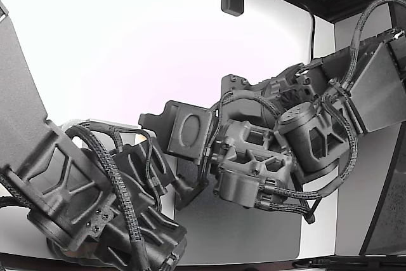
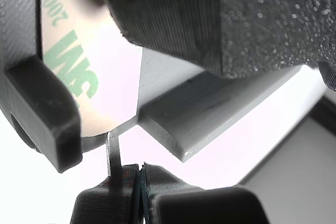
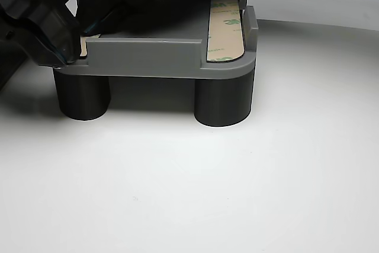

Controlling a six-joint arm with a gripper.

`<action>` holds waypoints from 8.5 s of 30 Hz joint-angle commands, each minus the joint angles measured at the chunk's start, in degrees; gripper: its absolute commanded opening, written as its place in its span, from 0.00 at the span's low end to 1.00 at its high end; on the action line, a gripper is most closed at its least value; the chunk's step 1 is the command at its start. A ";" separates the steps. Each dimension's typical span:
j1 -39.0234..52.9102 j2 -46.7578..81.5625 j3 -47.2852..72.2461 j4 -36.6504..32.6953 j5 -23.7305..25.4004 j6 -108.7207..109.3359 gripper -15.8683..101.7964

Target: Peel off protective film from adhesive tape.

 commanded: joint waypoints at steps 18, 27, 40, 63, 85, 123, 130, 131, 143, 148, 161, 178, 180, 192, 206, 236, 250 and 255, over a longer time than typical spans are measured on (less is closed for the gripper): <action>-0.09 1.32 -2.46 0.44 -0.09 -0.09 0.05; -0.09 1.32 -2.55 0.53 -0.09 0.09 0.05; 0.00 1.23 -2.72 0.62 -0.18 0.26 0.05; 0.44 1.05 -2.90 0.70 -0.18 0.62 0.05; 0.62 0.88 -2.99 1.05 -0.09 1.32 0.05; 1.23 1.14 -3.16 3.08 -0.53 3.16 0.05; 1.23 0.70 -3.52 2.20 0.09 1.93 0.05; 1.23 0.70 -3.34 2.02 0.09 1.76 0.05; 0.35 1.58 -1.58 -0.53 0.44 0.26 0.05; 0.09 1.93 -0.97 -1.32 0.53 -0.35 0.05; -0.09 2.55 0.44 -3.43 0.53 -0.88 0.05; -0.26 2.64 0.62 -4.92 0.62 -2.29 0.05; -0.26 2.46 0.26 -4.57 0.53 -2.02 0.05; 0.09 2.64 -0.09 -3.16 0.09 -0.44 0.05; 0.53 2.37 -1.32 -1.23 -0.35 0.35 0.05; 2.11 0.26 -3.69 2.64 0.53 2.81 0.05; 2.29 0.00 -4.39 3.52 0.70 2.81 0.05; 2.29 0.18 -4.31 3.69 0.88 2.55 0.05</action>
